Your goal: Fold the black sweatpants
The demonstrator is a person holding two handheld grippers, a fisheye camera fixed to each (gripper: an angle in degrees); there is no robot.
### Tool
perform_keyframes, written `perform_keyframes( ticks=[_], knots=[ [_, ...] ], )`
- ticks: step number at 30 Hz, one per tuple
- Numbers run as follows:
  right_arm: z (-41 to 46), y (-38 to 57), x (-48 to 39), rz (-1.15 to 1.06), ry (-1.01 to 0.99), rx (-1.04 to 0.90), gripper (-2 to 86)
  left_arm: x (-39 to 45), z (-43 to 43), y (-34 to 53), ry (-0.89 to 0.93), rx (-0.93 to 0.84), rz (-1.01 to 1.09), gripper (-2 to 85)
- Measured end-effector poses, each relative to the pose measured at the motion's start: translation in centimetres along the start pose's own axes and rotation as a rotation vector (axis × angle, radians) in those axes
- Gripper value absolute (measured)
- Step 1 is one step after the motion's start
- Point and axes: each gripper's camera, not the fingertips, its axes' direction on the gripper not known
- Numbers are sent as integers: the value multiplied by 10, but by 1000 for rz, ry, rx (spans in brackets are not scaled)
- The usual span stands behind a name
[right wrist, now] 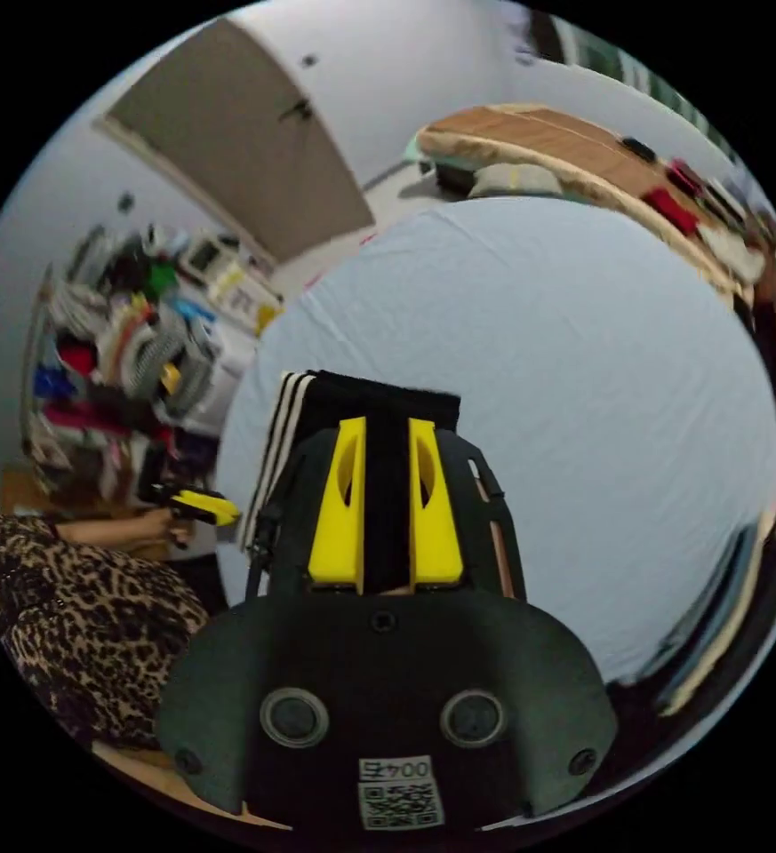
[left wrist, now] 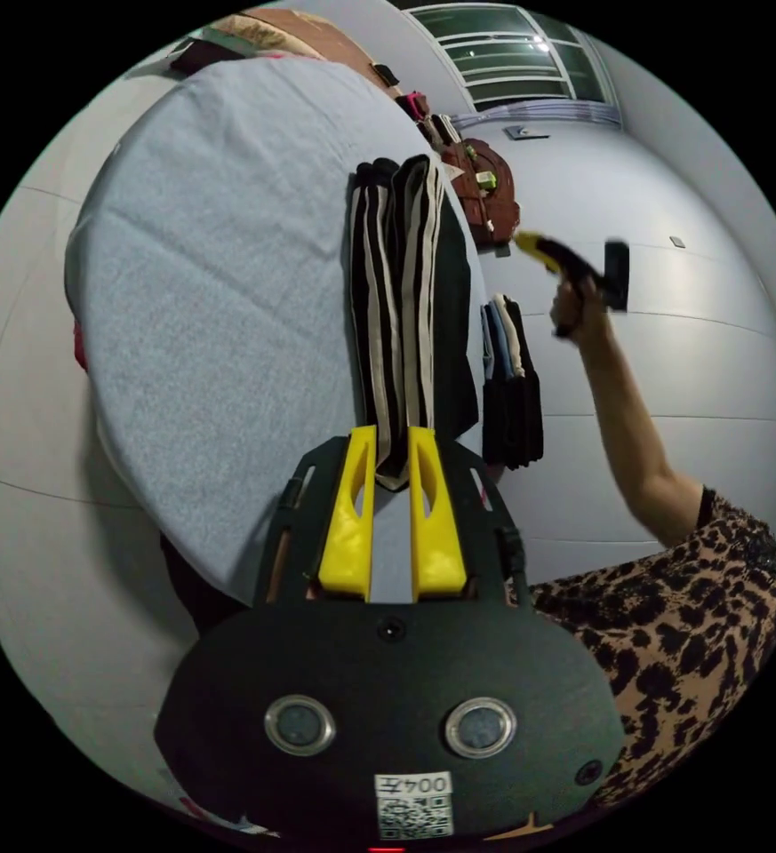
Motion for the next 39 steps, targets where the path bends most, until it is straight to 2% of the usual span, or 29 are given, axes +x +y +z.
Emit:
perform_keyframes(
  ticks=[5, 8, 11, 16, 19, 21, 23, 25, 30, 33, 34, 39],
  knots=[
    [-24, 261, 95, 541, -273, 231, 117, 19, -7, -50, -2, 97, 44, 74],
    [-7, 380, 110, 784, -405, 326, 133, 33, -4, -90, -27, 130, 73, 87],
    [8, 446, 112, 906, -530, 416, 150, 42, 3, -125, -57, 162, 62, 103],
    [10, 465, 123, 901, -609, 444, 155, 50, 23, -160, -92, 150, 26, 99],
    [0, 460, 132, 866, -617, 422, 112, 59, 29, -166, -175, 150, 42, 60],
    [-24, 451, 123, 793, -498, 407, 70, 77, 28, -164, -270, 175, 102, 48],
    [-56, 439, 101, 677, -259, 349, 51, 86, 30, -163, -344, 181, 131, 40],
    [-61, 443, 102, 664, -192, 309, 49, 76, 35, -168, -361, 159, 115, 37],
    [-48, 462, 124, 723, -192, 245, 50, 60, 44, -170, -319, 160, 146, 35],
    [-57, 475, 130, 732, -208, 253, 53, 49, 37, -168, -204, 150, 117, 39],
    [-63, 485, 135, 751, -253, 258, 57, 46, 31, -164, -142, 150, 107, 42],
    [-82, 547, 144, 844, -430, 334, 94, 41, 6, -114, -59, 140, 81, 73]
  ],
)
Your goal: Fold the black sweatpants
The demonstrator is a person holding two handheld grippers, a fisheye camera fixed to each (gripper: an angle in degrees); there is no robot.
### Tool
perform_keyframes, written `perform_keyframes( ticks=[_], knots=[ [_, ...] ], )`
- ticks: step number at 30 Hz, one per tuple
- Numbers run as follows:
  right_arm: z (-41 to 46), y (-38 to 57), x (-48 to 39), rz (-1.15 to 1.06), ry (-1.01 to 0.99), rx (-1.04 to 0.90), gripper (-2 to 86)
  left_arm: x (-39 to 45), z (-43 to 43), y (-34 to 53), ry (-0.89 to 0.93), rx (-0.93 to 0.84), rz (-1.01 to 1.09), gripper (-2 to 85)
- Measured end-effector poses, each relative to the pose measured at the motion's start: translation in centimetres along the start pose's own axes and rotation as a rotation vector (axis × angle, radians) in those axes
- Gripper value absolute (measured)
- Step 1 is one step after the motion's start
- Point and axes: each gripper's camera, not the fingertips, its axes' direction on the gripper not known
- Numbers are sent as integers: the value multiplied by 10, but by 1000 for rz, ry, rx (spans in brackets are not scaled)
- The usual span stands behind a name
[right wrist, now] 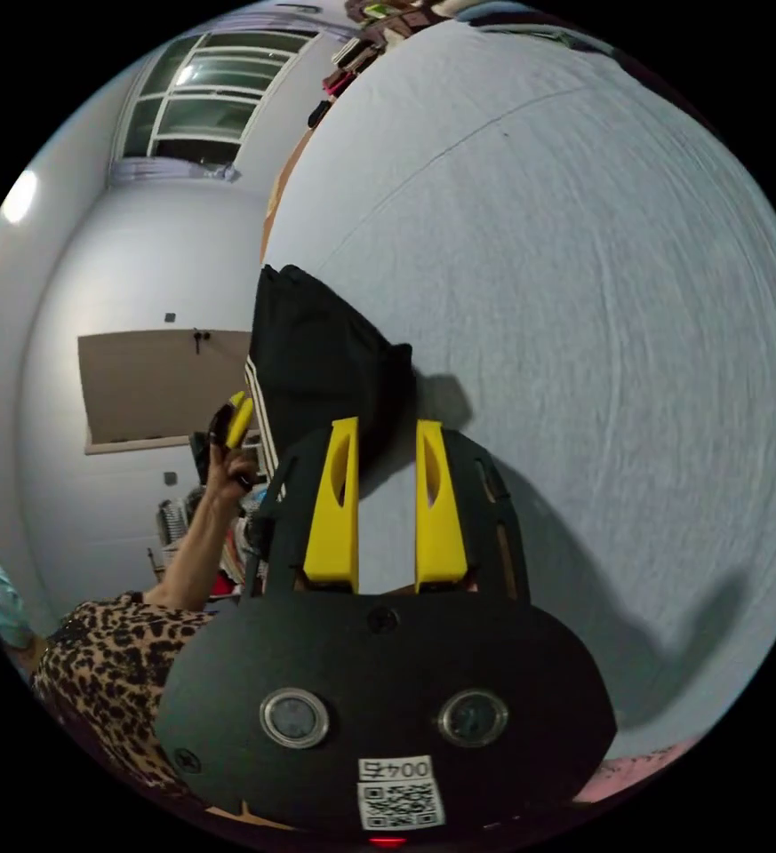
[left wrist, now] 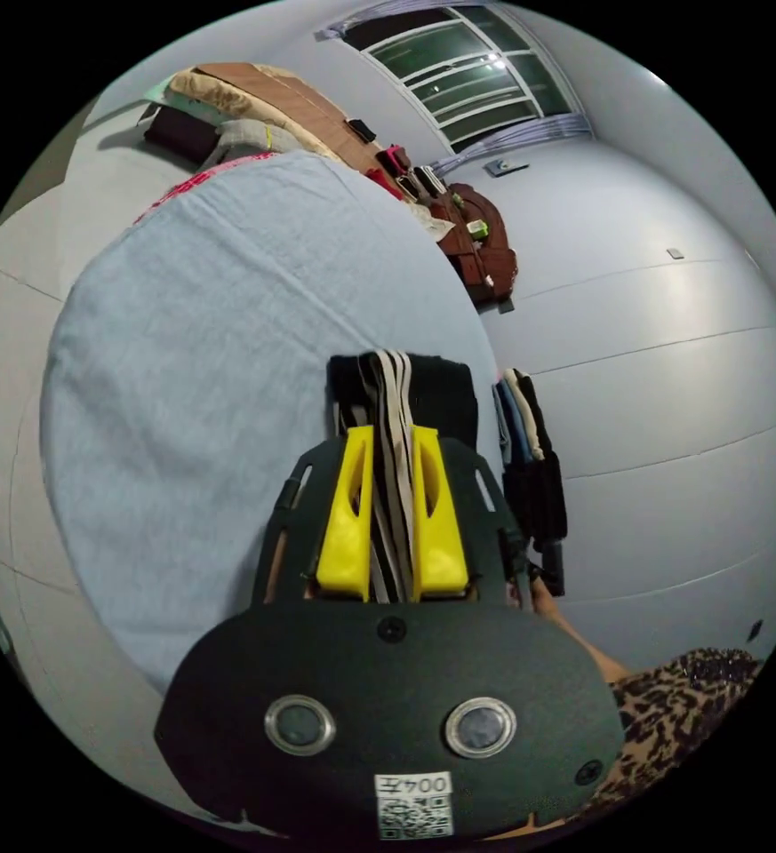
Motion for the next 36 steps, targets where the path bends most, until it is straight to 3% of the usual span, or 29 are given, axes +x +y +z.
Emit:
perform_keyframes(
  ticks=[4, 8, 11, 18, 24, 28, 33, 36],
  knots=[
    [-19, 32, 16, 30, -114, 5, 109, 1, -8, 82, 69, -93, -30, 79],
    [-21, 50, 20, 26, -170, -20, 110, 19, 0, 149, -20, -145, 120, 64],
    [-24, 54, 17, -9, -166, -36, 108, 32, 13, 165, -98, -189, 282, 71],
    [-38, 50, -19, -187, -73, -12, 76, 36, 22, 167, -200, -215, 399, 80],
    [-23, 35, -49, -316, 97, -71, 55, 21, 10, 164, -211, -221, 306, 51],
    [-8, 22, -51, -341, 299, -130, 8, -17, -5, 166, -120, -180, 97, 32],
    [-19, 13, -46, -332, 257, -151, 5, -55, -22, 165, 18, -133, -33, 30],
    [-42, 17, -37, -271, 216, -143, 45, -69, -38, 163, 41, -146, -108, 37]
  ],
)
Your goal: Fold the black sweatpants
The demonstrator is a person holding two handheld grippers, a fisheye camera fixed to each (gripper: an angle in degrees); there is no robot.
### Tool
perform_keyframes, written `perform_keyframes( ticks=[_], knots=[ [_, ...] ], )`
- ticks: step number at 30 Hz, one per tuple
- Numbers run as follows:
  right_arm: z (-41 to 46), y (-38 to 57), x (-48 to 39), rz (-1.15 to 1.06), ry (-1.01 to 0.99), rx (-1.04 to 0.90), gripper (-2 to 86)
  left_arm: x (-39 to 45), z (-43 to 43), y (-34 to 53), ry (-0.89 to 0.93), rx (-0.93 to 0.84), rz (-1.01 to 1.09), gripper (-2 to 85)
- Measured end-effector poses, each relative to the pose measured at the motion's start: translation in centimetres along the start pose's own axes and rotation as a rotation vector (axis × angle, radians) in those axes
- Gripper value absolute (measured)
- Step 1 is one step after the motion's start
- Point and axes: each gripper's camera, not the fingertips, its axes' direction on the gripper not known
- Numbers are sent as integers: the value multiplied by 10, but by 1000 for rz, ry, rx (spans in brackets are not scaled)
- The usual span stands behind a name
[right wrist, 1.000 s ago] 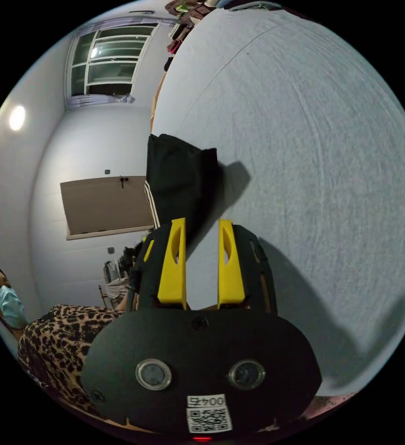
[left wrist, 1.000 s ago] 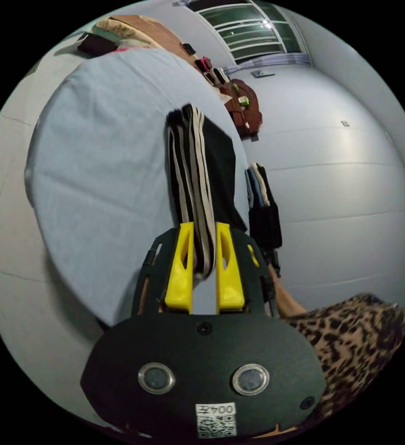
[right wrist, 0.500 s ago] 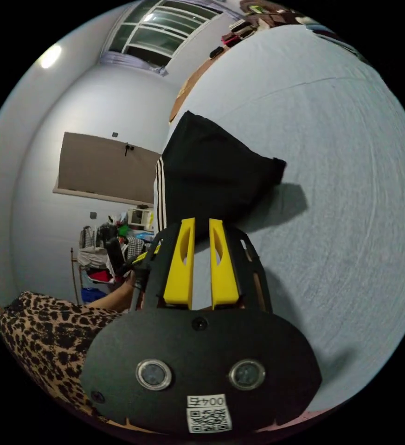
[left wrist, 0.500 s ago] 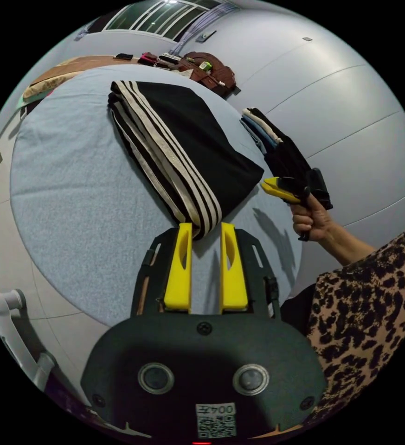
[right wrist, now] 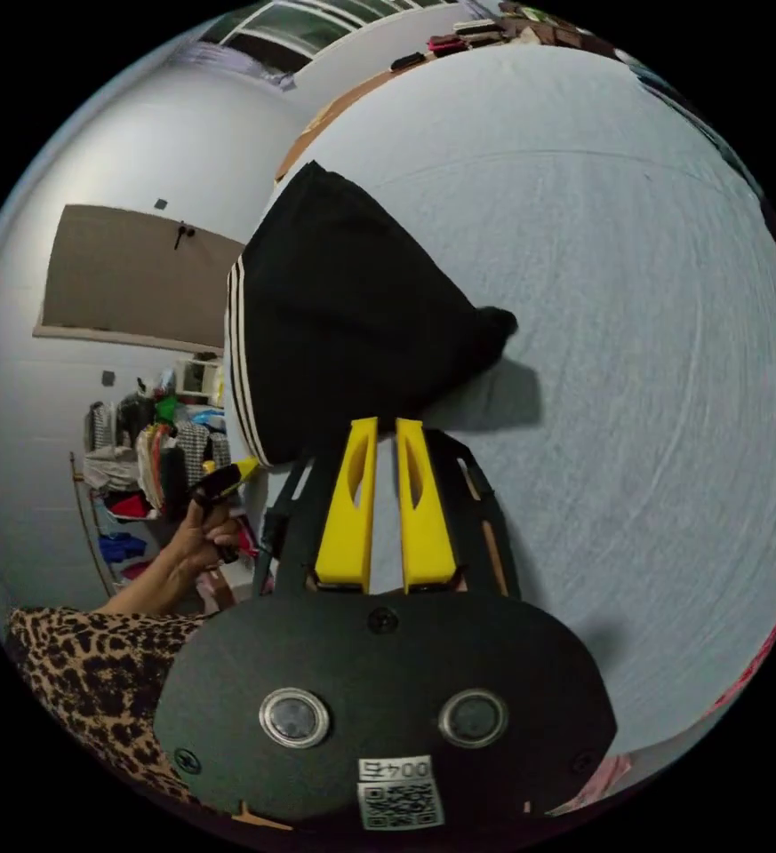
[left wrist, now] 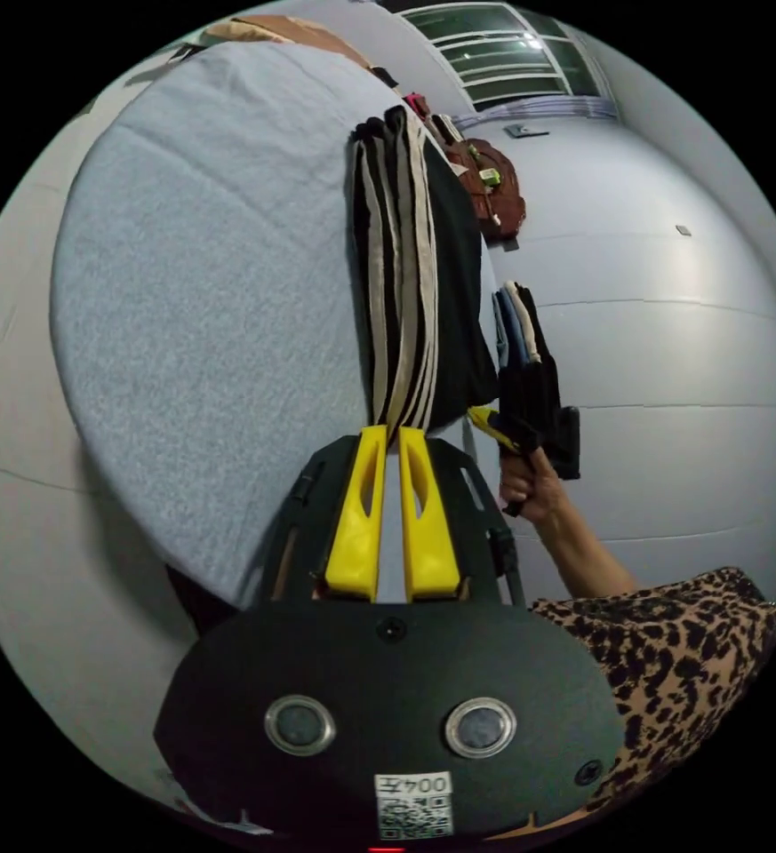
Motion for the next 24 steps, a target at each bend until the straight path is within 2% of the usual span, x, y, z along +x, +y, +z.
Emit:
perform_keyframes(
  ticks=[3, 5, 8, 18, 22, 24],
  knots=[
    [-17, 16, 29, 106, -155, 26, 93, -24, -22, 8, 72, 6, -99, 56],
    [-20, 21, 52, 188, -320, 54, 108, -40, -41, 18, 196, 82, -146, 86],
    [-17, 14, 59, 215, -388, 54, 117, -55, -52, 23, 337, 127, -204, 144],
    [-9, -35, 46, 251, -449, 59, 111, -67, -62, 4, 351, 76, -173, 216],
    [-2, -46, 44, 314, -518, 47, 46, -74, -62, -2, 368, 61, -185, 222],
    [-9, -47, 37, 337, -525, 71, 40, -77, -63, -3, 371, 60, -184, 225]
  ],
)
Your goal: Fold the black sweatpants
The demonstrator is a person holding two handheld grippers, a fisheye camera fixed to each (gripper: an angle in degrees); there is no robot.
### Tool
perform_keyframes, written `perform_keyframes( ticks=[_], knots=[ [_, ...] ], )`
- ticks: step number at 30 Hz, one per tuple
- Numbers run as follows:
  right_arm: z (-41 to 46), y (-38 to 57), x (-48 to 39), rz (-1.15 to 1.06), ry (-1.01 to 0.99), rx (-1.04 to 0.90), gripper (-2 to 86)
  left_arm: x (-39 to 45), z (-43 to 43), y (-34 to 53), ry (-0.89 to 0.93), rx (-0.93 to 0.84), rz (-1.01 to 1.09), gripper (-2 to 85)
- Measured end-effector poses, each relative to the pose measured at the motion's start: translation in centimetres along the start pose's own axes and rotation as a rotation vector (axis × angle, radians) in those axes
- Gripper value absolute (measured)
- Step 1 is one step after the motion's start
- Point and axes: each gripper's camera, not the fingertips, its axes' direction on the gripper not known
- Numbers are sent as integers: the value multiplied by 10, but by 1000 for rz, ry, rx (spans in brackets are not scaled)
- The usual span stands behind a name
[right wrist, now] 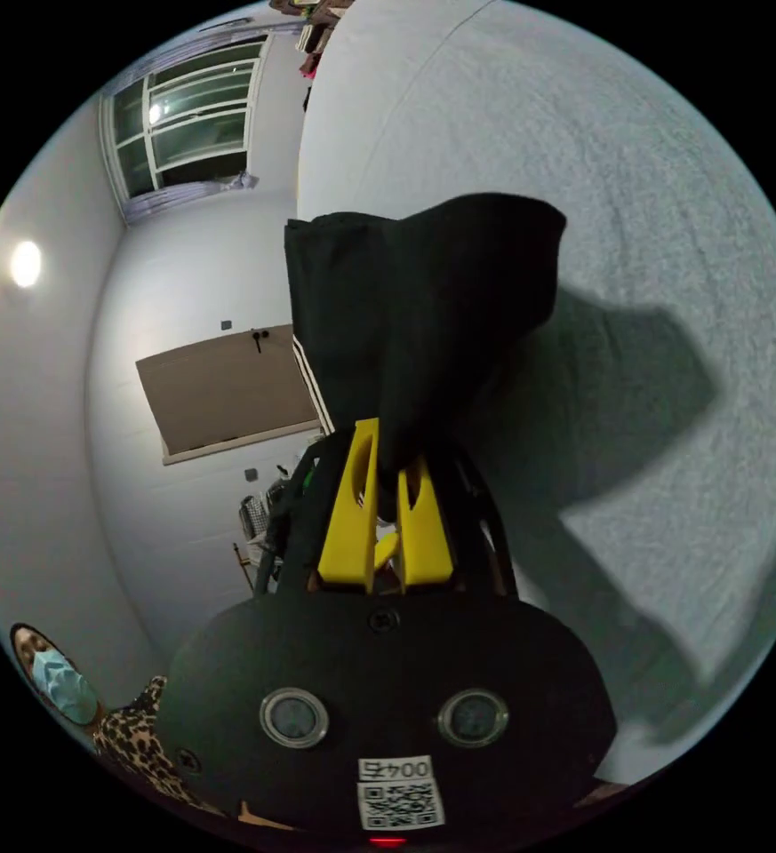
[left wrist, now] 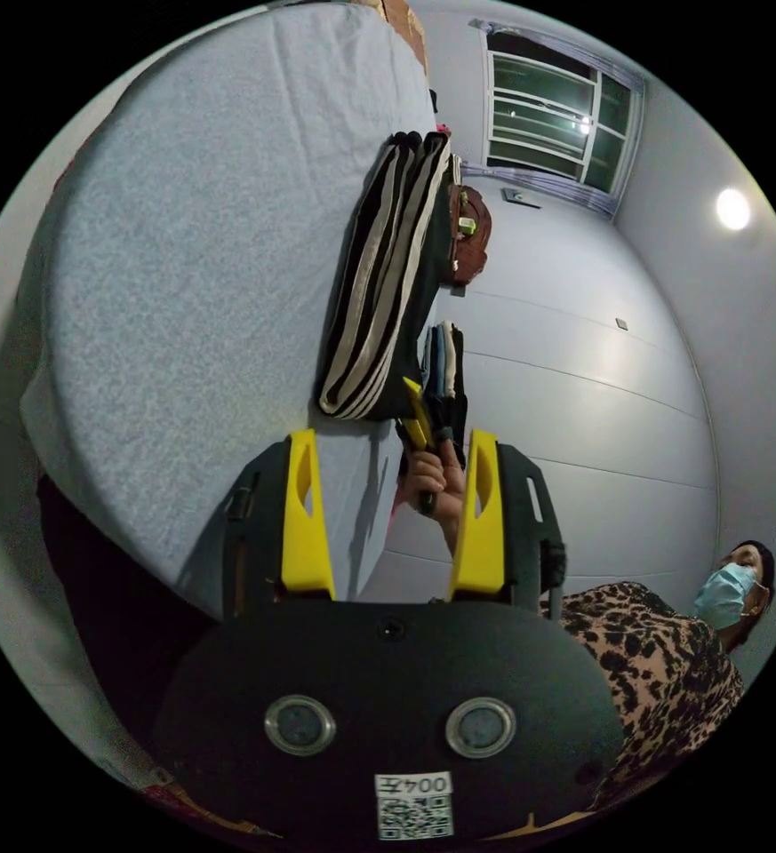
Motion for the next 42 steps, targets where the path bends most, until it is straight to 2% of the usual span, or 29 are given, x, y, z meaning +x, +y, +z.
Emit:
perform_keyframes(
  ticks=[7, 13, 15, 18, 20, 25, 30, 34, 42],
  knots=[
    [-28, 31, -36, 21, -135, -25, 35, -15, -2, -5, 122, 32, 9, 244],
    [-60, 80, -7, 136, -186, -59, 34, -33, 13, -13, 256, -7, 30, 243],
    [-69, 94, 2, 138, -168, -68, 35, -34, 21, -16, 226, -61, 49, 231],
    [-75, 108, 21, 130, -125, -98, 36, -29, 38, -19, 15, -179, 100, 171],
    [-73, 112, 29, 73, -49, -190, 42, -27, 47, -19, -149, -208, 117, 111],
    [-104, 120, 16, -141, 171, -320, 68, -33, 58, -19, -214, -202, 106, 81],
    [-155, 99, 3, -247, 249, -163, 125, -40, 70, -22, -233, -219, 99, 75],
    [-134, 59, 6, -308, 286, -237, 159, -46, 81, -25, -244, -244, 97, 73],
    [-79, 27, 14, -357, 254, -426, 157, -58, 99, -31, -242, -297, 88, 69]
  ],
)
